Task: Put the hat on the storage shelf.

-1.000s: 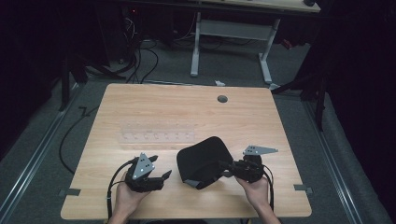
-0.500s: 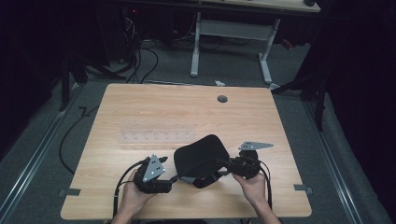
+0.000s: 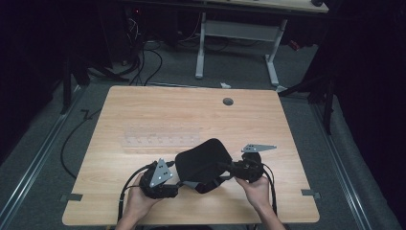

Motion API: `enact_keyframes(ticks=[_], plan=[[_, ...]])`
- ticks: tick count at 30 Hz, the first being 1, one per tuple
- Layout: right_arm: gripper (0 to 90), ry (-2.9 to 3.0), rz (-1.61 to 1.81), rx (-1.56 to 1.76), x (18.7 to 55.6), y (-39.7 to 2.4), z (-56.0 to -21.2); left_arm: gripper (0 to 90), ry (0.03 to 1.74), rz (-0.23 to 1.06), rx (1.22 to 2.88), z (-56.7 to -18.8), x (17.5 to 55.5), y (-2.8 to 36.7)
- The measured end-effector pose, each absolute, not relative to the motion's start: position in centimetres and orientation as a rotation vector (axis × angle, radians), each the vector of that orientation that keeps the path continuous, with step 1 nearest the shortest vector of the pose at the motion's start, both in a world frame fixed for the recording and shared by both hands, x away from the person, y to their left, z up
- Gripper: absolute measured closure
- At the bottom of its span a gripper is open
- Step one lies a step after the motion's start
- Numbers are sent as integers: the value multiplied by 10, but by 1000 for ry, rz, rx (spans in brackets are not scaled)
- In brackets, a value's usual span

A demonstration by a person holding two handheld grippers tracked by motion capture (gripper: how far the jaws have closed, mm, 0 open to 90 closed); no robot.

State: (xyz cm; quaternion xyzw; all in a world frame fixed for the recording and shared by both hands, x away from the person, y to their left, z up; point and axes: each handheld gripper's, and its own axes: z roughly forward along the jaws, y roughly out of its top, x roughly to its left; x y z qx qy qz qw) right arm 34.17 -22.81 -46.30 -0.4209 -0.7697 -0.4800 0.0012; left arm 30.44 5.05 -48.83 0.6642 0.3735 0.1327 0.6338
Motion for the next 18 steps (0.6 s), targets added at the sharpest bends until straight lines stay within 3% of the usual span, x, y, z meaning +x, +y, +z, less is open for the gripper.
enact_keyframes(ticks=[13,18], plan=[[852,-2393,-1593,-1255,338,-227,-454,405,860,327,1513,-488,304,50],[852,-2383,-1592,-1242,339,-223,-453,491,844,316,1515,-485,302,48]])
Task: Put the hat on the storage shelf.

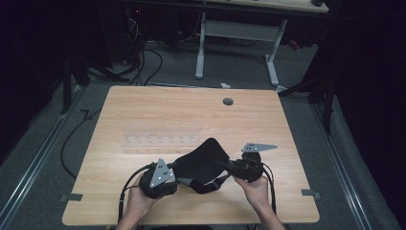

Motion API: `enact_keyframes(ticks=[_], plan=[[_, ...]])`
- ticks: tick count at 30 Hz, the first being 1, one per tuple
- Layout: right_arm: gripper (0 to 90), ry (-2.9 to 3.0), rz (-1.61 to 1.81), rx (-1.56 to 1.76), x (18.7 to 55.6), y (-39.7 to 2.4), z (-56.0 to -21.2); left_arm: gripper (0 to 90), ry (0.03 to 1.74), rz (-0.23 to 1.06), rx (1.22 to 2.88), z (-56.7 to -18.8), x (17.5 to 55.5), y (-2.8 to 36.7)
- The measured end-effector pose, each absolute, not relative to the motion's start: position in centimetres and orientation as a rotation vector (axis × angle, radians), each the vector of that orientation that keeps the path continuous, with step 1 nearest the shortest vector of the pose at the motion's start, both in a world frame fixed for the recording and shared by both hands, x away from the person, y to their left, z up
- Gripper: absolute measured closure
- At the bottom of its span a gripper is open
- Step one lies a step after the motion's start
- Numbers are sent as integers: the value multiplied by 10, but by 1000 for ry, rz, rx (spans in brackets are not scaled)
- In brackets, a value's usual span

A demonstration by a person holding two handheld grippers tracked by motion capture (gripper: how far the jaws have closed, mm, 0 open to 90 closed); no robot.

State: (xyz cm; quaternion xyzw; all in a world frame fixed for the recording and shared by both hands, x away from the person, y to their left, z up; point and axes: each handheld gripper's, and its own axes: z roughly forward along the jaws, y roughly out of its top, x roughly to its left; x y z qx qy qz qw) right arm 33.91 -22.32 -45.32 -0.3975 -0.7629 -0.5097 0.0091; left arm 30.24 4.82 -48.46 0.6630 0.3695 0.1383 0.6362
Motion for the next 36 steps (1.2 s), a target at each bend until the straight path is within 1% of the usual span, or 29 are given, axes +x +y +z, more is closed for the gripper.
enact_keyframes(ticks=[6,10,12,13,15,16,21,24,25,27,28,30,31,36], plan=[[850,-2384,-1583,-1220,339,-216,-452,535,834,330,1550,-482,301,42],[846,-2377,-1606,-1217,339,-215,-449,580,829,292,1565,-480,301,41],[841,-2378,-1607,-1218,339,-215,-449,622,828,288,1571,-480,301,40],[816,-2392,-1607,-1218,340,-216,-450,646,832,275,1565,-478,301,40],[807,-2391,-1611,-1216,340,-217,-451,676,834,231,1556,-474,301,43],[807,-2391,-1611,-1216,340,-217,-451,698,834,231,1556,-474,301,43],[779,-2377,-1649,-1225,339,-222,-449,780,793,172,1575,-469,296,41],[727,-2398,-1646,-1239,340,-223,-450,849,776,125,1593,-467,294,41],[712,-2402,-1646,-1240,340,-223,-450,859,769,120,1603,-467,292,40],[657,-2434,-1644,-1251,340,-223,-451,865,763,107,1627,-467,291,39],[657,-2434,-1644,-1251,340,-223,-451,866,763,107,1627,-467,291,39],[604,-2419,-1660,-1253,340,-225,-453,866,764,90,1625,-466,289,39],[560,-2381,-1711,-1236,339,-230,-452,866,768,85,1619,-465,289,41],[525,-2407,-1805,-1242,327,-242,-447,866,796,73,1565,-461,292,47]])
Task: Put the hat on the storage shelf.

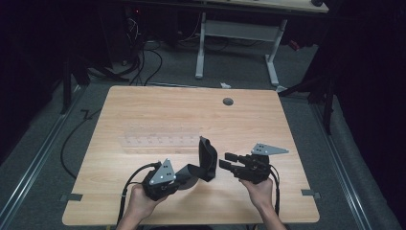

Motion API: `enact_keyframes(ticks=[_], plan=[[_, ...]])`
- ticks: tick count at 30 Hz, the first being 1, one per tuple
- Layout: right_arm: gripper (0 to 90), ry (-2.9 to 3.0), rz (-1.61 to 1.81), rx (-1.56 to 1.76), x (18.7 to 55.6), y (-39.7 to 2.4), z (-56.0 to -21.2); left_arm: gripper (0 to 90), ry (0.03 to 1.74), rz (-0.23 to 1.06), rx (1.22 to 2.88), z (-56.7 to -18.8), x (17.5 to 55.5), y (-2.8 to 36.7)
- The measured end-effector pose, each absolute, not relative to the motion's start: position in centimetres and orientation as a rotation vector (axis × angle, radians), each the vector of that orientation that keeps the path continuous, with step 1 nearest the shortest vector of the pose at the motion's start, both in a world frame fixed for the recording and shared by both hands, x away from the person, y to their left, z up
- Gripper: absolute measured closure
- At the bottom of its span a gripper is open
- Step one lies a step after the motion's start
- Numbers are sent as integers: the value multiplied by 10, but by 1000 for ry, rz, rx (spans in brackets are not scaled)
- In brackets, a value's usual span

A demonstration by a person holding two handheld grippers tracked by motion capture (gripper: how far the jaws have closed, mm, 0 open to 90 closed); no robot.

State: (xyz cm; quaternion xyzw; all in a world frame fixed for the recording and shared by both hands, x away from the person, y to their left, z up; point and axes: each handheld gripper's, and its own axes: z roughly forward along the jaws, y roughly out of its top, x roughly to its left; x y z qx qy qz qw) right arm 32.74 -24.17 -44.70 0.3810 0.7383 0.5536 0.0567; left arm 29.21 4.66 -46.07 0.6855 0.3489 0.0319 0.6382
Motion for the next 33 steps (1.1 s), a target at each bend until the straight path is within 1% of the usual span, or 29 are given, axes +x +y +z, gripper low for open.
enact_keyframes(ticks=[2,5,6,10,17,22,33], plan=[[504,2222,1667,1161,325,-252,-450,866,810,56,1533,-458,294,51],[485,2213,1630,1213,328,-260,-459,866,810,55,1533,-457,294,53],[472,2199,1585,1267,332,-267,-469,866,816,51,1522,-456,293,55],[442,2157,1384,1332,337,-273,-487,865,835,51,1498,-454,295,60],[437,2119,1092,1318,346,-273,-513,865,867,52,1468,-450,298,69],[428,2112,1014,1342,350,-274,-522,865,886,55,1438,-446,300,77],[415,2084,922,1404,360,-275,-530,864,914,81,1384,-440,304,90]])
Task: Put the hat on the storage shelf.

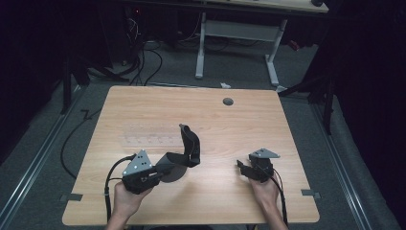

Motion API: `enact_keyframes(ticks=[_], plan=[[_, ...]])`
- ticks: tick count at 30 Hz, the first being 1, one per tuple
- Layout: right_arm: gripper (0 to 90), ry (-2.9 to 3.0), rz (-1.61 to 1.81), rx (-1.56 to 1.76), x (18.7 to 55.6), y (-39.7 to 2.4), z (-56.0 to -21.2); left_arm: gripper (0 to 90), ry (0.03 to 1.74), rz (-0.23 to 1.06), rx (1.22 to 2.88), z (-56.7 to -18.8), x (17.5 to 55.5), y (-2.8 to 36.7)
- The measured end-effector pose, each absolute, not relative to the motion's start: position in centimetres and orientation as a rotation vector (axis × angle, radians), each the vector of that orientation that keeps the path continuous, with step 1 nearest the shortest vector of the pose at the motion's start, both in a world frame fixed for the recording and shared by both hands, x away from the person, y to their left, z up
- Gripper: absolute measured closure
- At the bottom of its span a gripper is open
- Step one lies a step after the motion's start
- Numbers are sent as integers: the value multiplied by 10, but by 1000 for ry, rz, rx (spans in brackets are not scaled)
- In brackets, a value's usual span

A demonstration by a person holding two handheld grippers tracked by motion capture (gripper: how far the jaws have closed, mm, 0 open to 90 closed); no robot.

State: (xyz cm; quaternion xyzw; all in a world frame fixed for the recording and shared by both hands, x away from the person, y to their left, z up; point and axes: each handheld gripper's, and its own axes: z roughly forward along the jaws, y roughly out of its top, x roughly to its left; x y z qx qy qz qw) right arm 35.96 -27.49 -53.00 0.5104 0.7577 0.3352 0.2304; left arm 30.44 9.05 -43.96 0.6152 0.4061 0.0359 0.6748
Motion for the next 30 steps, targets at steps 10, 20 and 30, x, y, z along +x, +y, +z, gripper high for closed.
enact_keyframes(ticks=[10,20,30], plan=[[376,2099,887,1408,362,-273,-531,864,917,120,1358,-437,302,101],[365,2103,887,1408,362,-273,-531,864,943,155,1306,-430,302,113],[360,2107,888,1404,361,-272,-531,863,948,186,1268,-427,304,124]])
